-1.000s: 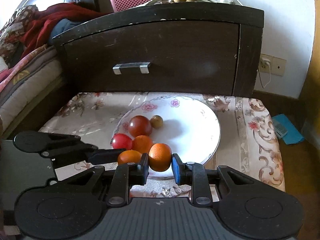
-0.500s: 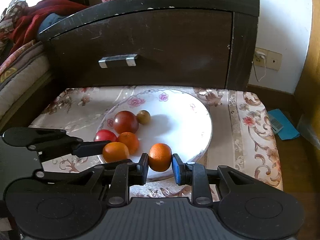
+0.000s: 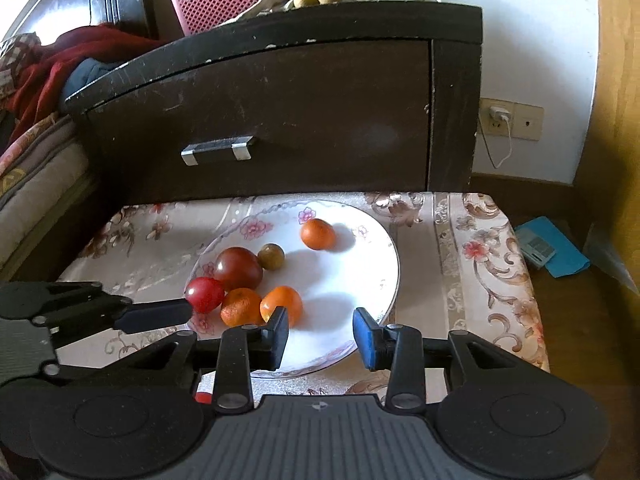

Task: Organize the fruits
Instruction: 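Open the left tool over the bowl while the right tool releases its tangerine, then withdraw both open tools toward the red tomato and brown kiwi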

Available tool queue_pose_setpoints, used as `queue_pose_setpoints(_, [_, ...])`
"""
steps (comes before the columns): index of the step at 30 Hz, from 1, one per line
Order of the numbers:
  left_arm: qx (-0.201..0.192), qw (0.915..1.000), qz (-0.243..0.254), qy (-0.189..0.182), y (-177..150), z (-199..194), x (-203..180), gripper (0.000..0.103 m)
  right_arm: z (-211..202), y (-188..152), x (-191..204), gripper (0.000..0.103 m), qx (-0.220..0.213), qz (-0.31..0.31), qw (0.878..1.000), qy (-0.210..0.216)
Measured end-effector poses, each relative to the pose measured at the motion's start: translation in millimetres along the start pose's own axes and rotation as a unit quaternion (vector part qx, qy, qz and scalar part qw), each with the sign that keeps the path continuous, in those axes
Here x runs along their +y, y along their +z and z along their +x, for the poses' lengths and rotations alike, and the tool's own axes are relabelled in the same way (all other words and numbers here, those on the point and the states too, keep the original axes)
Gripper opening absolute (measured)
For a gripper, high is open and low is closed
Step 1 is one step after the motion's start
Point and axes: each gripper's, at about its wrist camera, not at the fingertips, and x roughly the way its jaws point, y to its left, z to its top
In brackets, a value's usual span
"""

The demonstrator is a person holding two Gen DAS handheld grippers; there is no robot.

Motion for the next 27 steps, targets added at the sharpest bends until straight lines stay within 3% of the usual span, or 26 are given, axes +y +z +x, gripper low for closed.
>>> queue_pose_setpoints(21, [0.034,0.9990,-0.028,0.003,-47,-77,6,0.049,-53,-42,38,0.032,0.024,-0.009,0.999,0.032])
queue_pose_setpoints(27, [0.045,0.9984,-0.036,-0.002,-53,-79,10,0.050,-45,-53,49,0.032,0.047,-0.026,0.998,0.038])
